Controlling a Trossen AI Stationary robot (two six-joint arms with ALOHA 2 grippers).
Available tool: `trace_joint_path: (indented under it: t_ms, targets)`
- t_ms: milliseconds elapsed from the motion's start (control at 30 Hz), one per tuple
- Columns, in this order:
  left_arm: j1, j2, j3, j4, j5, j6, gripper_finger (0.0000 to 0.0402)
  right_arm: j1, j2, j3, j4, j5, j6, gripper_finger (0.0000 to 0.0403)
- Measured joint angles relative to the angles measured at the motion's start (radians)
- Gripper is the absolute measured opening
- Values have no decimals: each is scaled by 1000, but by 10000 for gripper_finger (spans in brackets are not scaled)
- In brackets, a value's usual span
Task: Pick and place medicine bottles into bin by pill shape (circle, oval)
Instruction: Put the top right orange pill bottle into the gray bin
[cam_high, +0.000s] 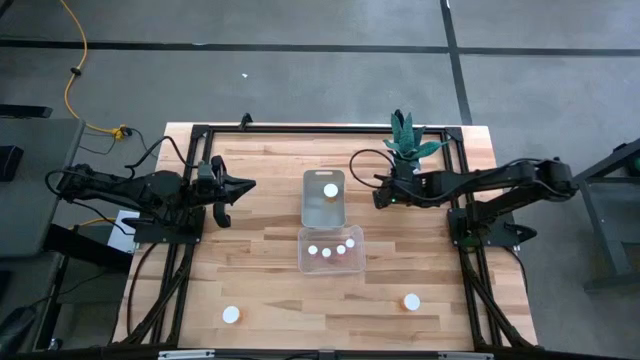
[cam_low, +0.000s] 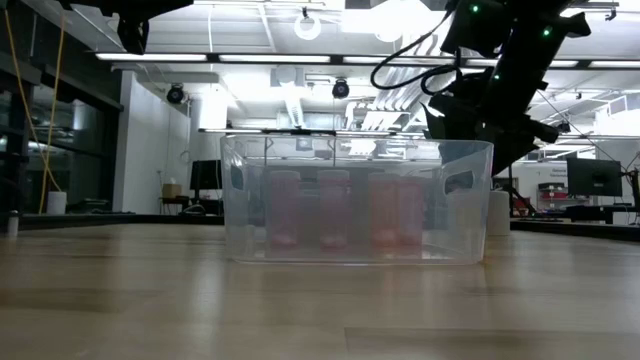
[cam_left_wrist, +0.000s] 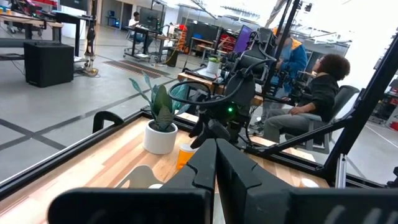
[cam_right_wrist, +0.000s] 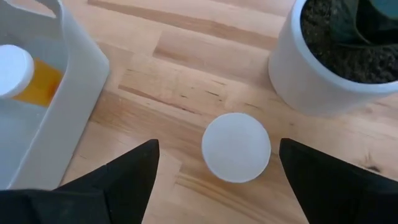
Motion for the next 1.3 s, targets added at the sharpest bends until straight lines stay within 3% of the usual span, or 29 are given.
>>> trace_joint_path:
  t_ms: [567, 1033, 1300]
  targets:
    - [0, 1, 0, 10, 1, 0, 0, -20, 122, -1, 15, -17, 134, 321]
    - [0, 0, 0, 8, 1, 1, 0, -20, 129, -1, 12, 10, 157, 213]
    - [0, 0, 0, 8, 1, 1, 0, -17, 106, -1, 11, 2, 125, 196]
